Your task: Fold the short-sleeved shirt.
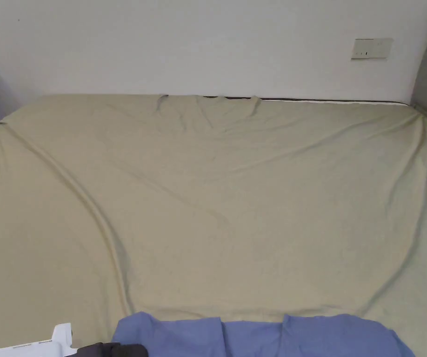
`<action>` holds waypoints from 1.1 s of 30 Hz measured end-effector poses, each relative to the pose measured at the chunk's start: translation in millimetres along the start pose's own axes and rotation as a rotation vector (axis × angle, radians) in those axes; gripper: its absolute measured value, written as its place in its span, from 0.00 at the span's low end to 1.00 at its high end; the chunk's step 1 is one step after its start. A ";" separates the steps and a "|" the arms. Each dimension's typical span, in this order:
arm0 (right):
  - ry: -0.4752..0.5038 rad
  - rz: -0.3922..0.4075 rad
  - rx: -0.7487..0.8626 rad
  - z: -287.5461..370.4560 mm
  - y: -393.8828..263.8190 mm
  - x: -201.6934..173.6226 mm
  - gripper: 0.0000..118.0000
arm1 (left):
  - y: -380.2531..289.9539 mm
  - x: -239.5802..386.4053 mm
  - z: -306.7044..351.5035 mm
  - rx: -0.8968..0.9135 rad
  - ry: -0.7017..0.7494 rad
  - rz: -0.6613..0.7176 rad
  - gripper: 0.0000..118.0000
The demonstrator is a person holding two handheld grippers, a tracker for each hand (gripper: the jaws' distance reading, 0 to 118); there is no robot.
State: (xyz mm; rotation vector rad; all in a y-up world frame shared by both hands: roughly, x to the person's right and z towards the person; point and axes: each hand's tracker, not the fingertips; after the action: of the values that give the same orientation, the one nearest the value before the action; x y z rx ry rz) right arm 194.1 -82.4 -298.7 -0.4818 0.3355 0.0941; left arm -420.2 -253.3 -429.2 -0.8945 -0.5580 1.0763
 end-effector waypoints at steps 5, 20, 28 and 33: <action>-0.002 -0.002 -0.012 -2.3 -1.4 3.5 0.00 | -9.2 33.1 -2.4 -0.023 0.124 -0.126 0.09; 0.077 0.010 0.075 3.7 22.2 -13.6 0.00 | 7.3 156.9 54.4 0.002 0.407 -0.287 0.07; 0.127 -0.002 0.071 -1.1 25.6 -14.9 0.00 | 0.7 216.5 45.5 -0.044 0.602 -0.374 0.07; 0.158 -0.053 0.070 -2.3 29.3 -8.4 0.00 | -18.8 273.0 -13.3 -0.103 0.739 -0.472 0.07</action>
State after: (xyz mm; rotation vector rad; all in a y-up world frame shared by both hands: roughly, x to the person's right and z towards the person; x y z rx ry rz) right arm 180.6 -57.7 -310.7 -0.4293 0.4790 -0.0071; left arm -292.9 -10.7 -428.0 -1.0997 -0.1796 0.2481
